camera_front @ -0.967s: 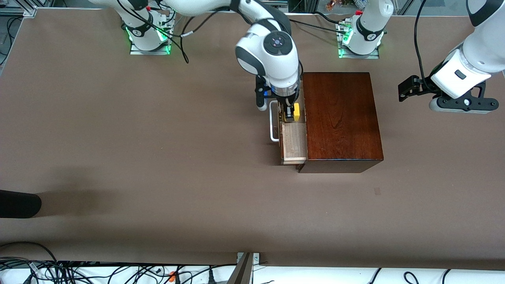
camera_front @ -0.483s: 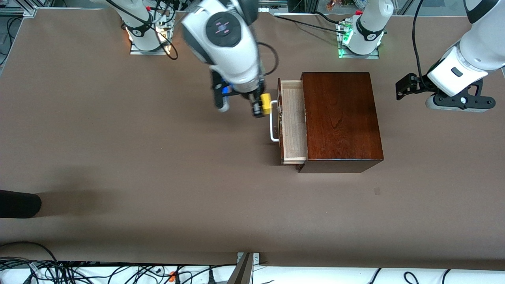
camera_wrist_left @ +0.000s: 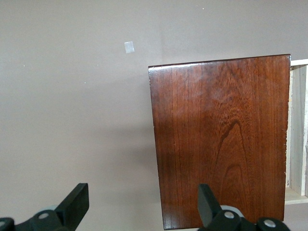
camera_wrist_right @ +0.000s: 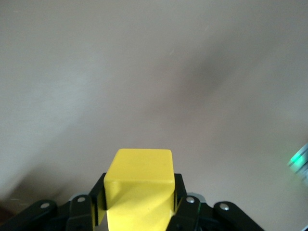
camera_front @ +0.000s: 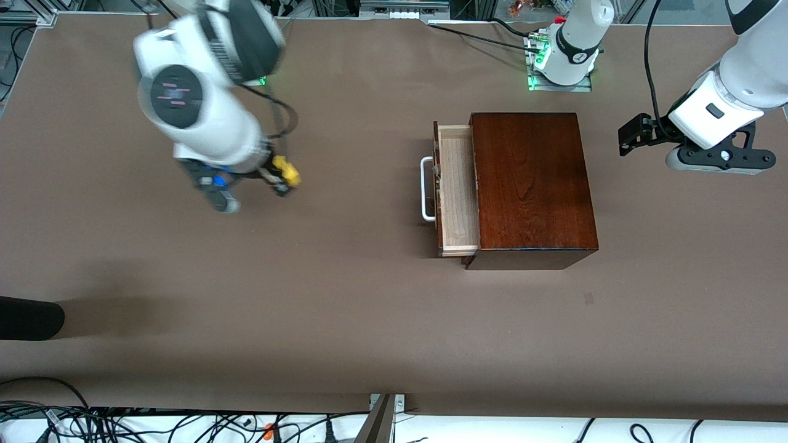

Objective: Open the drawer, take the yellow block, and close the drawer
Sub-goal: 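Lift the yellow block out with the right gripper and carry it aside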

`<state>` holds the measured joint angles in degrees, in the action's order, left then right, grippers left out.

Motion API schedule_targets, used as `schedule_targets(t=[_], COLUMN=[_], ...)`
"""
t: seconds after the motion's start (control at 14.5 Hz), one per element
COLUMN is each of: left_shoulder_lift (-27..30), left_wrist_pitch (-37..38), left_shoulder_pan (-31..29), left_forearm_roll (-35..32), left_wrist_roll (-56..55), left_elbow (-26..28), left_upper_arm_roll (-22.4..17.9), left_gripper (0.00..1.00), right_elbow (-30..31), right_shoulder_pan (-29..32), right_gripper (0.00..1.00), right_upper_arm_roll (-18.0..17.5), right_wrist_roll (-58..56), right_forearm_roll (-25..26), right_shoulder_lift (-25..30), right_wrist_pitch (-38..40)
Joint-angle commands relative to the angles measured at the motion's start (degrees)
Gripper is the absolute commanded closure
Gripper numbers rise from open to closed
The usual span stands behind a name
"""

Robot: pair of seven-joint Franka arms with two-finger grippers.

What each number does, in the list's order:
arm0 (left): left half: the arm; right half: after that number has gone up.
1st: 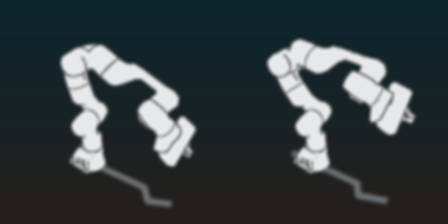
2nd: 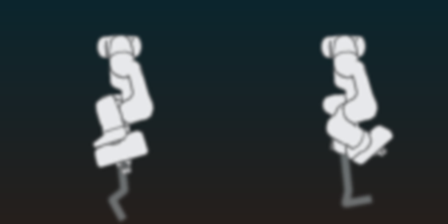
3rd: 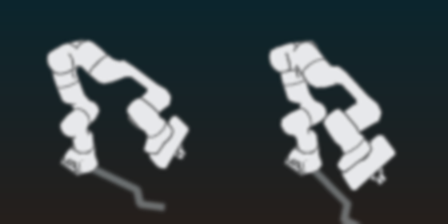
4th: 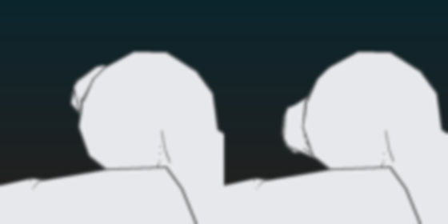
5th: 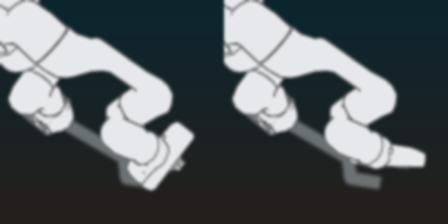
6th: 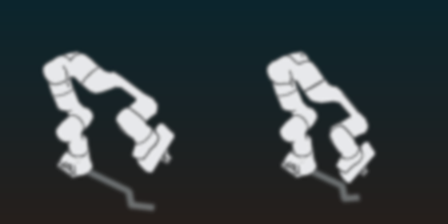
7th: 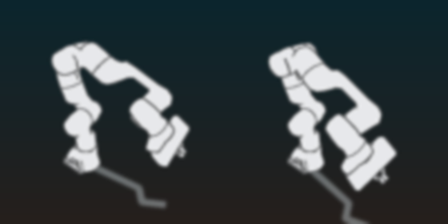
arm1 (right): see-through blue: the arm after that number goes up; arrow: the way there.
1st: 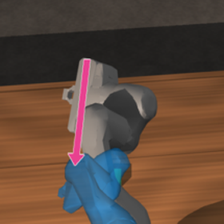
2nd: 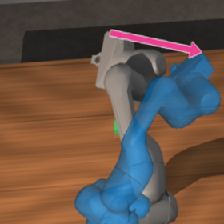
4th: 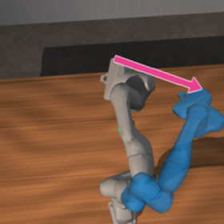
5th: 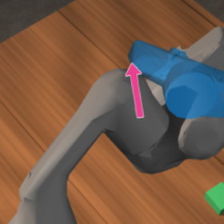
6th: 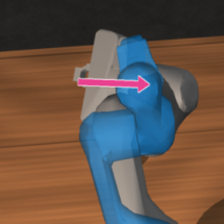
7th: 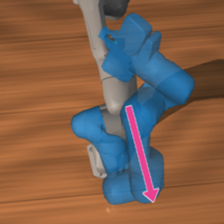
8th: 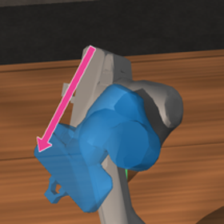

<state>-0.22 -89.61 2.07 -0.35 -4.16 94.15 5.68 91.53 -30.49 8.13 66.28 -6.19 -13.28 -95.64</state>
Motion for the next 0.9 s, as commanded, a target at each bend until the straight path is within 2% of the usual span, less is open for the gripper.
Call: schedule_targets(t=[0.0, 0.21, 0.35, 0.55, 0.76, 0.83], left_shoulder_lift=[-0.48, -0.66, -0.84, -1.1, -1.1, -1.19], left_wrist_pitch=[0.93, 0.93, 0.93, 0.93, 0.93, 0.93], left_shoulder_pan=[0.13, 0.74, 1.62, 1.71, 1.8, 1.89], left_forearm_roll=[0.88, 0.96, 0.7, 0.44, 0.52, 0.53], left_wrist_roll=[0.21, 0.21, 0.12, 0.12, 0.12, 0.12], left_elbow=[-1.69, -1.95, -2.74, -3.1, -3.19, -3.27], left_upper_arm_roll=[0.03, 0.12, 0.47, 0.47, 0.47, 0.55], left_gripper=[0.0, 0.0, 0.0, 0.0, 0.0, 0.0], right_elbow=[16.9, 21.76, 24.82, 32.28, 36.61, 36.97], right_shoulder_pan=[-0.44, -0.44, -0.44, -0.44, -0.27, 0.08], right_gripper=[1.0, 1.0, 1.0, 1.0, 1.0, 1.0], right_upper_arm_roll=[5.65, 14.43, 20.59, 27.45, 33.16, 34.05], right_wrist_roll=[-14.11, -32.73, -45.39, -59.74, -72.93, -75.84], right_forearm_roll=[-0.75, -0.14, 0.04, 0.13, -0.22, -0.31], right_shoulder_lift=[11.15, 12.84, 12.66, 11.88, 6.62, 4.6], right_wrist_pitch=[-4.56, -4.74, -7.79, -19.02, -30.98, -33.45])
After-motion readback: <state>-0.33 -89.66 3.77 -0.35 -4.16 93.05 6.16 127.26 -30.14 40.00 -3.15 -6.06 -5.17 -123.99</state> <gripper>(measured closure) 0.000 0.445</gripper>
